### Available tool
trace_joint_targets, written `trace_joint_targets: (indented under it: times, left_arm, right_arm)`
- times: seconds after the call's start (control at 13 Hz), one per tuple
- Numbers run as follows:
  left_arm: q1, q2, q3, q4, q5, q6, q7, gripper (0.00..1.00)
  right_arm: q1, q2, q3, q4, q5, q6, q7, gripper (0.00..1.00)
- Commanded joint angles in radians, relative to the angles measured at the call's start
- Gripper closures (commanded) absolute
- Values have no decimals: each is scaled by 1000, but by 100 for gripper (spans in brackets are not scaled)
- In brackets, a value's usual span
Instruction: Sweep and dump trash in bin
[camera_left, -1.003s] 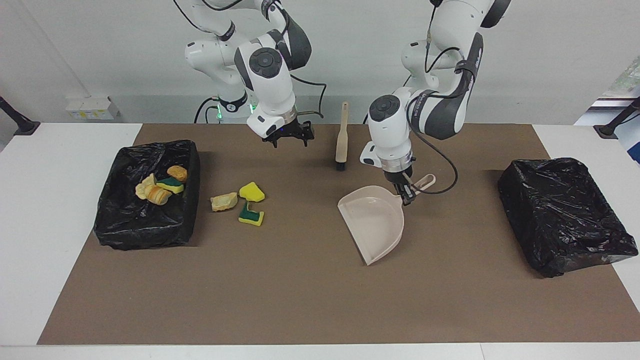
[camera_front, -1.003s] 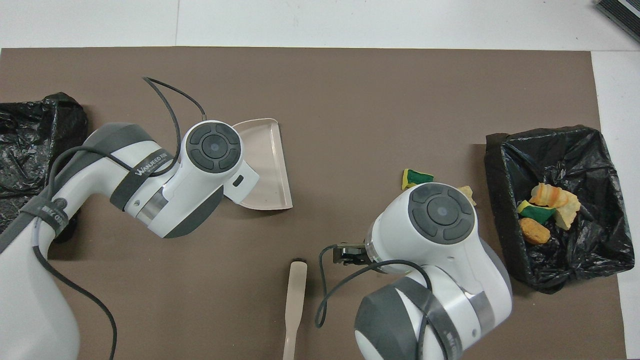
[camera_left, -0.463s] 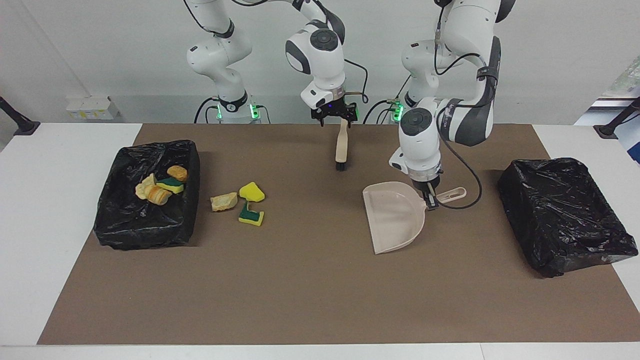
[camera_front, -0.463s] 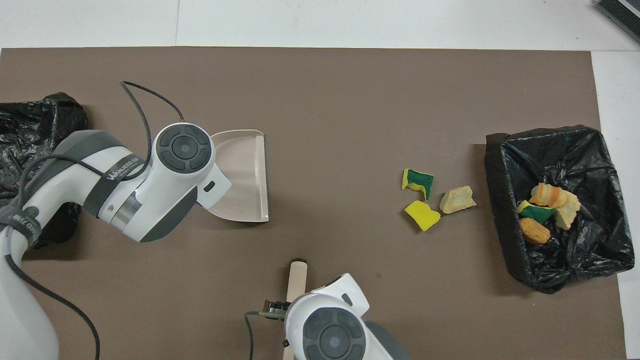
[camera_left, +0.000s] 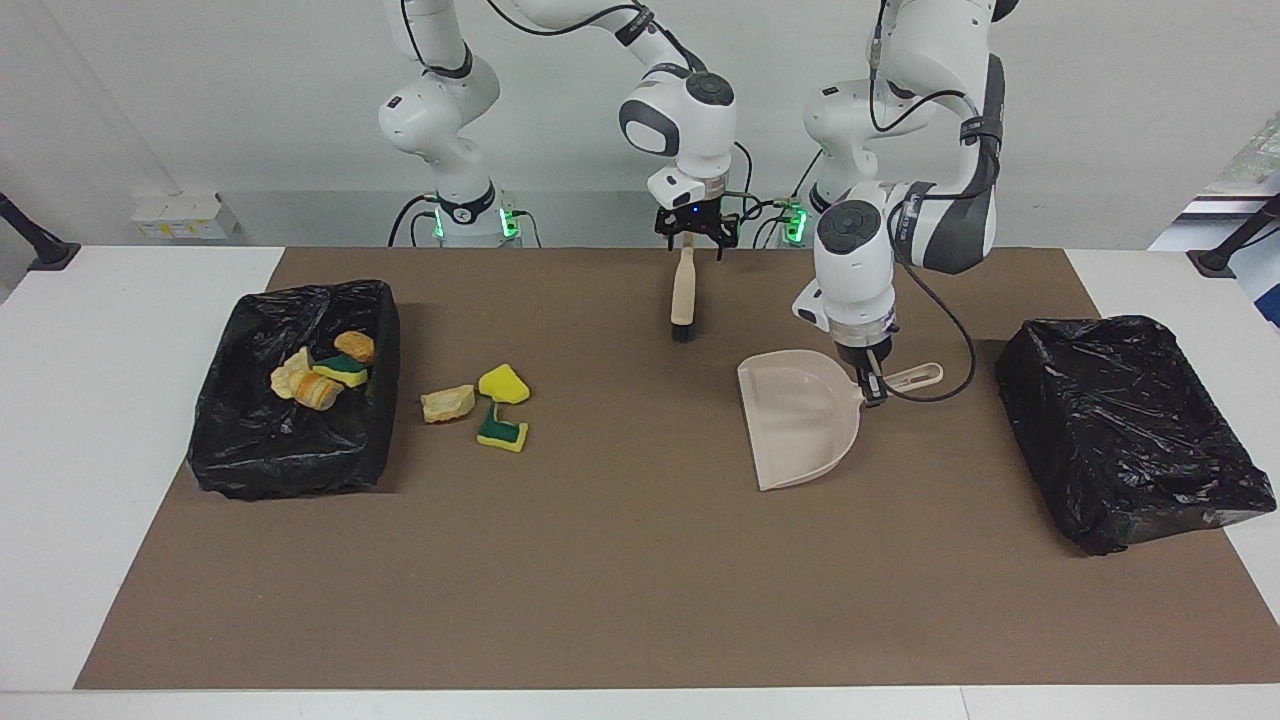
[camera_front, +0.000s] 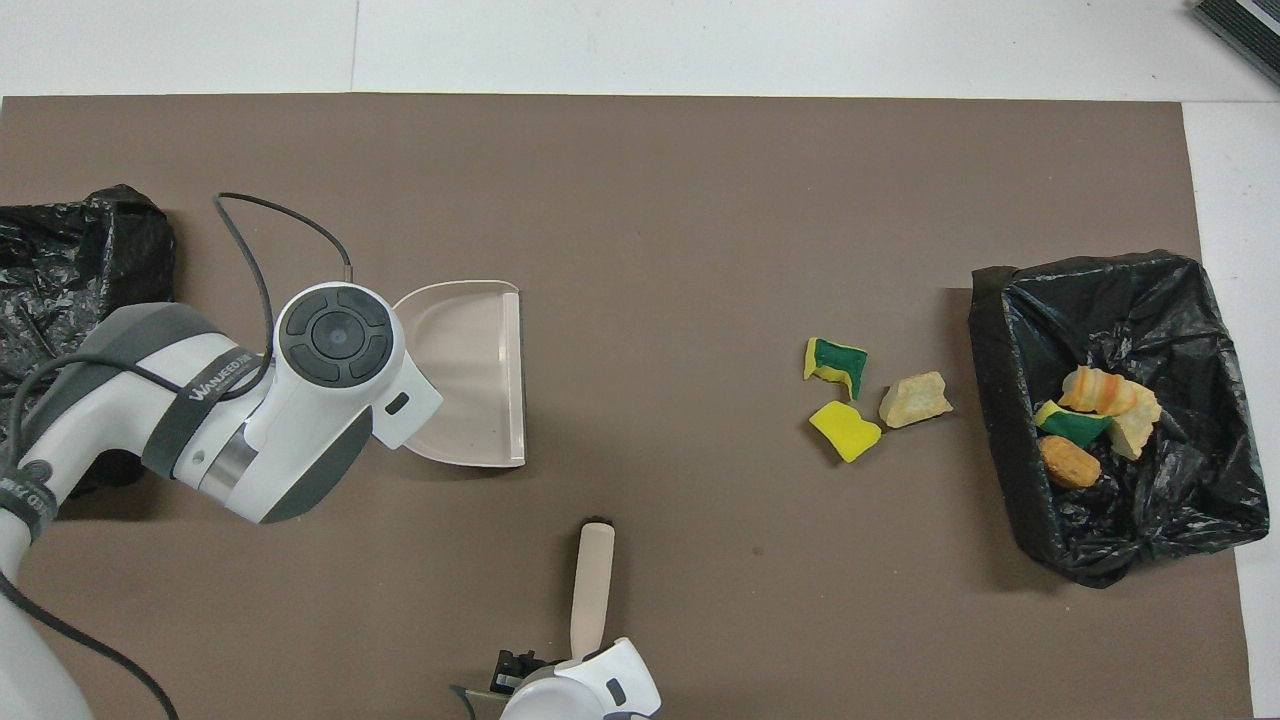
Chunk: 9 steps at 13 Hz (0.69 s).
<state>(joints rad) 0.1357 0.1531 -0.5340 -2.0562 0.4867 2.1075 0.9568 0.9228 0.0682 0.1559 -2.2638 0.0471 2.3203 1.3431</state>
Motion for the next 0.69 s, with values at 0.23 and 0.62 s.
trace_joint_targets:
  times: [0.23,0.62]
  left_arm:
    - [-60,-4,11,-58,-23,94,-38,100]
    - [-85,16,11,-45,-23,143,-136,100]
  right_arm:
    - [13,-53,-4,-71,-23,37,24,23]
    - [47,-56,-1,-57,-9,25,53,37]
